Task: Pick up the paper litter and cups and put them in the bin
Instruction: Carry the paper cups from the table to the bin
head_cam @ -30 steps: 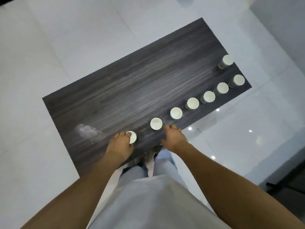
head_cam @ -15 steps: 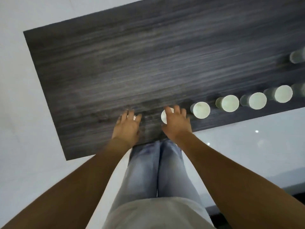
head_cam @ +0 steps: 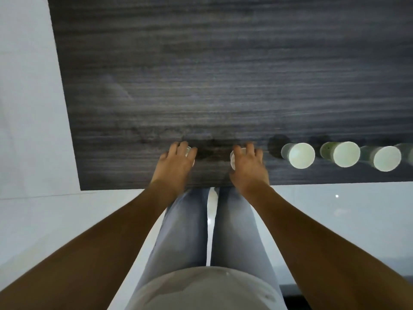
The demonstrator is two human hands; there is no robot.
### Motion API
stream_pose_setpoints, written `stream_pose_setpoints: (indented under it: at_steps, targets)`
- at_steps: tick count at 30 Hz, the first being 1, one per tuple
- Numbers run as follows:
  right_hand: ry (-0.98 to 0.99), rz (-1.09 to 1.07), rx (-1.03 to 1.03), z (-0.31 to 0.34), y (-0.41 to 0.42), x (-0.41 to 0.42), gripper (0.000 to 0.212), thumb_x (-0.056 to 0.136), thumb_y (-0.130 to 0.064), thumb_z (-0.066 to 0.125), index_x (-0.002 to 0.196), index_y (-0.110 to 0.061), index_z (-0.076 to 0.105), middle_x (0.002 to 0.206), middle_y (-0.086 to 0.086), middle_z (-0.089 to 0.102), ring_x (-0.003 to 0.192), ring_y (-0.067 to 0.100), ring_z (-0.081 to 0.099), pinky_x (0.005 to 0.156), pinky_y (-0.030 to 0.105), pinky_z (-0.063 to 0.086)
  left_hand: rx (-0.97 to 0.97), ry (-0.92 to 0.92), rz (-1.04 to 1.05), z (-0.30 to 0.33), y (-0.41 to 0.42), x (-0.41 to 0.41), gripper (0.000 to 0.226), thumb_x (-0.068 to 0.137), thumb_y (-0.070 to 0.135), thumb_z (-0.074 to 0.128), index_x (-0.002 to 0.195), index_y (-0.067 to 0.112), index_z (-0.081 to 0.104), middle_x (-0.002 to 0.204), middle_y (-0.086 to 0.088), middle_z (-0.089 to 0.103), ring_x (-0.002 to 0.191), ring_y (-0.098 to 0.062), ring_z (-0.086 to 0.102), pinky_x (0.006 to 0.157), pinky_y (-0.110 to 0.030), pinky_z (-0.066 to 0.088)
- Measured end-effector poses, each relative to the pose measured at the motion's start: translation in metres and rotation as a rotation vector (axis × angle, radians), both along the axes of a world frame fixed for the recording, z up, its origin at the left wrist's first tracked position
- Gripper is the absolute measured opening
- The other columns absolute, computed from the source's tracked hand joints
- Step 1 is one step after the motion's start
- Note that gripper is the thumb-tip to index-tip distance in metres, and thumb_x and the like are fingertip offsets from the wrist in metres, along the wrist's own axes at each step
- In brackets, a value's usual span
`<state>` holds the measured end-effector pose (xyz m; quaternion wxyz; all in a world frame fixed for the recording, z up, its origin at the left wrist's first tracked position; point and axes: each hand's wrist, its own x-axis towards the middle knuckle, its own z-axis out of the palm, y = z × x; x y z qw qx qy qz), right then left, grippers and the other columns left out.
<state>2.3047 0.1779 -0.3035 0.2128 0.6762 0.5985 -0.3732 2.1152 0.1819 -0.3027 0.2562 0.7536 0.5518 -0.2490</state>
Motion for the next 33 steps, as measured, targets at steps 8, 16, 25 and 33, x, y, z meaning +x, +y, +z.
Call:
stream_pose_setpoints:
  at_steps: [8,16,25,33]
  targets:
    - [0.063,0.243,-0.023,0.108,0.021,-0.03,0.056,0.09,-0.013,0.06,0.14,-0.016,0.034,0.144,0.009,0.029,0.134,0.033,0.025,0.098,0.043,0.046,0.052,-0.076,0.296,0.109,-0.018,-0.033,0.059,0.088,0.022,0.064,0.138,0.019,0.035,0.144,-0.005,0.035,0.134,-0.023,0.035,0.107,-0.036,0.037]
    - [0.08,0.517,0.112,0.236,0.049,-0.118,0.055,0.09,-0.012,0.059,0.14,-0.015,0.035,0.141,0.01,0.032,0.13,0.034,0.03,0.091,0.045,0.047,0.14,-0.097,0.632,0.233,-0.059,-0.103,0.065,0.084,0.021,0.067,0.14,0.018,0.035,0.144,-0.006,0.033,0.134,-0.024,0.031,0.103,-0.036,0.043]
    - [0.184,0.795,0.268,0.296,0.026,-0.31,0.053,0.091,-0.025,0.058,0.139,-0.015,0.037,0.14,0.01,0.034,0.13,0.033,0.032,0.098,0.046,0.046,0.41,-0.138,0.975,0.303,-0.117,-0.271,0.057,0.085,0.031,0.066,0.136,0.02,0.041,0.131,-0.003,0.041,0.122,-0.021,0.038,0.086,-0.036,0.047]
    - [0.292,0.853,0.248,0.299,-0.031,-0.509,0.055,0.084,-0.028,0.064,0.133,-0.017,0.041,0.128,0.008,0.04,0.118,0.029,0.039,0.088,0.039,0.047,0.365,-0.077,1.015,0.313,-0.171,-0.445,0.055,0.087,0.038,0.062,0.134,0.019,0.039,0.128,-0.002,0.043,0.119,-0.02,0.039,0.083,-0.035,0.048]
